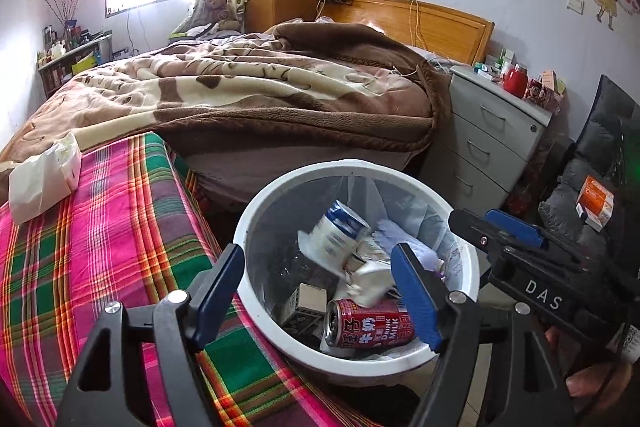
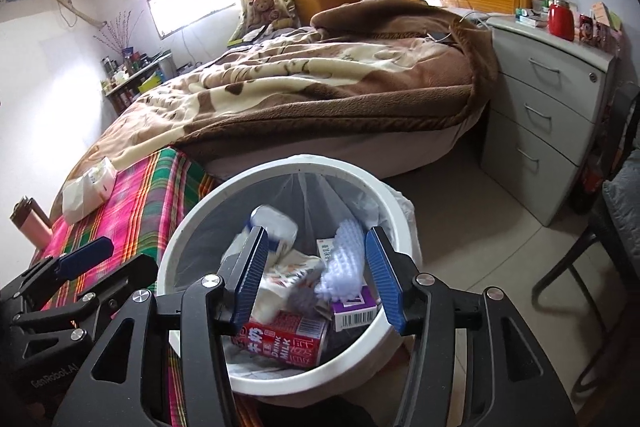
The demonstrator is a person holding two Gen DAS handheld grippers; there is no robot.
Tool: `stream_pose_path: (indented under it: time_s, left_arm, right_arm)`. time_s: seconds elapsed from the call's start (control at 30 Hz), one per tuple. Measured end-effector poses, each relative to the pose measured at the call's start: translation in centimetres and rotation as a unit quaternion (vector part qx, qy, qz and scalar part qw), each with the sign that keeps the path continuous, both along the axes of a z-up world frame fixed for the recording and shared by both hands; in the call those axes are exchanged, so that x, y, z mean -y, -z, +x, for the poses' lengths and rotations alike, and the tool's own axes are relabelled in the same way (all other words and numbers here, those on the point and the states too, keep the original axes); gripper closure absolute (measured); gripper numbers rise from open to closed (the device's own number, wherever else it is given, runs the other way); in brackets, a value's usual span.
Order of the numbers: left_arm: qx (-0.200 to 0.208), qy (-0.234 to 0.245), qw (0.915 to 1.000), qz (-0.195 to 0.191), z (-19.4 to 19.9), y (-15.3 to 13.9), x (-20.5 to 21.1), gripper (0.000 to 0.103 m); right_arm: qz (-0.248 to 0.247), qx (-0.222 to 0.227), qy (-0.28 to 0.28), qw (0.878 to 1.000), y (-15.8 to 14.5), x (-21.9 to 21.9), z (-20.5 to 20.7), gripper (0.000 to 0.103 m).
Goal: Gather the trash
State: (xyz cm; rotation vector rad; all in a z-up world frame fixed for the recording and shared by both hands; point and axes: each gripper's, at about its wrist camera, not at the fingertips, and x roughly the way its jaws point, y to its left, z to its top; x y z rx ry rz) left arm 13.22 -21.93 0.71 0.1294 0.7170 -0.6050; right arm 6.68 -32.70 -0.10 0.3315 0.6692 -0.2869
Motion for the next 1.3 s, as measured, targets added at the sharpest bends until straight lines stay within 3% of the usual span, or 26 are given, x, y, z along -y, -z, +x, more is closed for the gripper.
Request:
stream_pose_path:
  time_s: [0.87,1.0,1.3]
  left_arm:
    - [0.056,-0.053,0.997,-0.011,-6.2,-2.0,-7.3,0.022]
    - [0.067,-0.063,0.9956,-0.014,-7.2,-1.8,-8.6,0.018]
    - [0.088,-0.094,0.9917,-0.011,-9.2,-1.4,-10.5,0.017]
  right_arm:
    - [-0.033,0.061,-0.029,0.997,-2.2,-5.9,-4.3,0.05]
    - [-0.044,0.072,-0.032,0.996,-2.2,-7.0,-5.0,0.042]
    - [-0.06,0.073,-0.038,0.995,-1.4,-8.3,-5.7,0.042]
